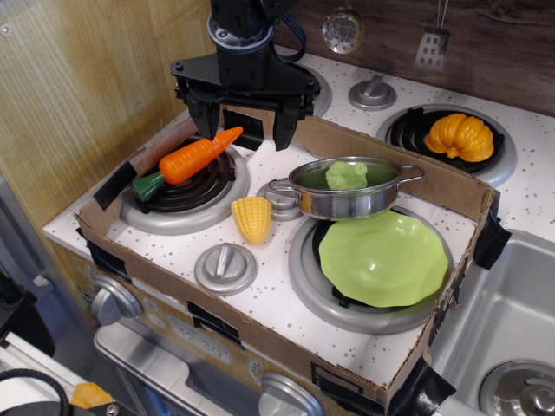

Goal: Take broccoli out of pan

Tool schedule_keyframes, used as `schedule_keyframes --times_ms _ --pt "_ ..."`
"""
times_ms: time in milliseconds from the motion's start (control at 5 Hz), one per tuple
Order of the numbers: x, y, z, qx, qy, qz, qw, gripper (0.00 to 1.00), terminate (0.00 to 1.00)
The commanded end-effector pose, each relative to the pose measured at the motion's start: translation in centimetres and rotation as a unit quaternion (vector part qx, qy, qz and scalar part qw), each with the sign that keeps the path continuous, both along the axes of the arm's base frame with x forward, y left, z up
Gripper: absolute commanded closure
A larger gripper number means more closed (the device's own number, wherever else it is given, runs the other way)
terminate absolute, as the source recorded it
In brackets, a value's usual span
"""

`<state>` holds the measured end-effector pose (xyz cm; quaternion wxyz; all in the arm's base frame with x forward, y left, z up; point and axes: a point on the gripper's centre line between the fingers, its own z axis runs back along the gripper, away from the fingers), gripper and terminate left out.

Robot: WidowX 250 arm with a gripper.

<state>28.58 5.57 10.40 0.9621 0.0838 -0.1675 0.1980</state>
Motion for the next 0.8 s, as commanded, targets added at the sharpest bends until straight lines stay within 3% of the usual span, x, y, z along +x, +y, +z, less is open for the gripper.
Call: schedule_keyframes --times_ms 0,600 --pt "0.0 0.0 0.0 0.000 0.000 0.000 1.0000 0.00 0.00" --pt "5.8 -3.8 4.0 0.031 0.017 0.034 0.9988 0.00 0.00"
